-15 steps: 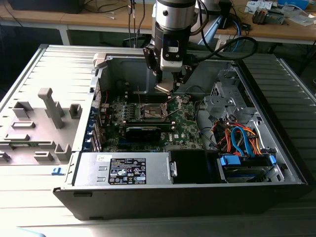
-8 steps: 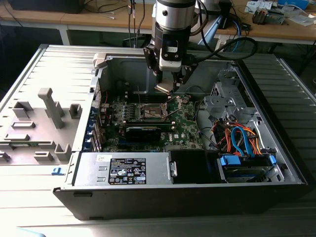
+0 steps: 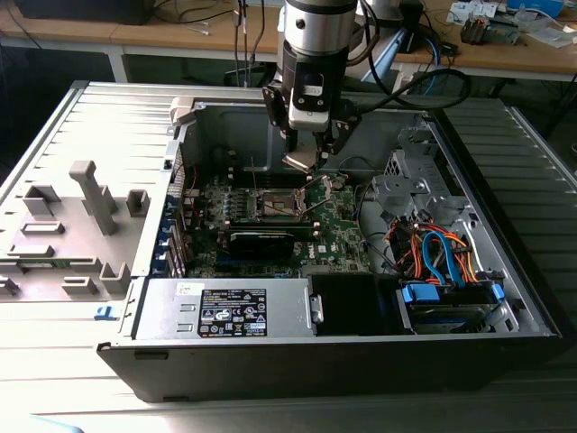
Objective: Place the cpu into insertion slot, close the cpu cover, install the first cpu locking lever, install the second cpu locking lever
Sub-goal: 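Place the cpu into insertion slot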
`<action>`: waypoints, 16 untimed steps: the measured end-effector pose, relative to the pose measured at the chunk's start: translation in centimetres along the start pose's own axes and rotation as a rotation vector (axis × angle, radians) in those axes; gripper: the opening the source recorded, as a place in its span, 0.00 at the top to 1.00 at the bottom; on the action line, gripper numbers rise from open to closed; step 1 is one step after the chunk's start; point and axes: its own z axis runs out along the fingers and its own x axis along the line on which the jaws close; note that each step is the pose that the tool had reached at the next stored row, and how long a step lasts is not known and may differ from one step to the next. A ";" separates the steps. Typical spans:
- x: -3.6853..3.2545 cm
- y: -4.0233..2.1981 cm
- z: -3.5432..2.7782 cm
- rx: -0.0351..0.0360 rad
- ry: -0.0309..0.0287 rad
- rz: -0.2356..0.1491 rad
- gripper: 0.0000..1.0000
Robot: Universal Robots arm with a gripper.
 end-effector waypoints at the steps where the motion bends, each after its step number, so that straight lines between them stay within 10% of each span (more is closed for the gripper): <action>1: 0.00 0.00 0.00 0.0002 -0.0003 0.002 0.45; 16: 0.00 0.00 0.07 0.0049 -0.0078 0.058 0.45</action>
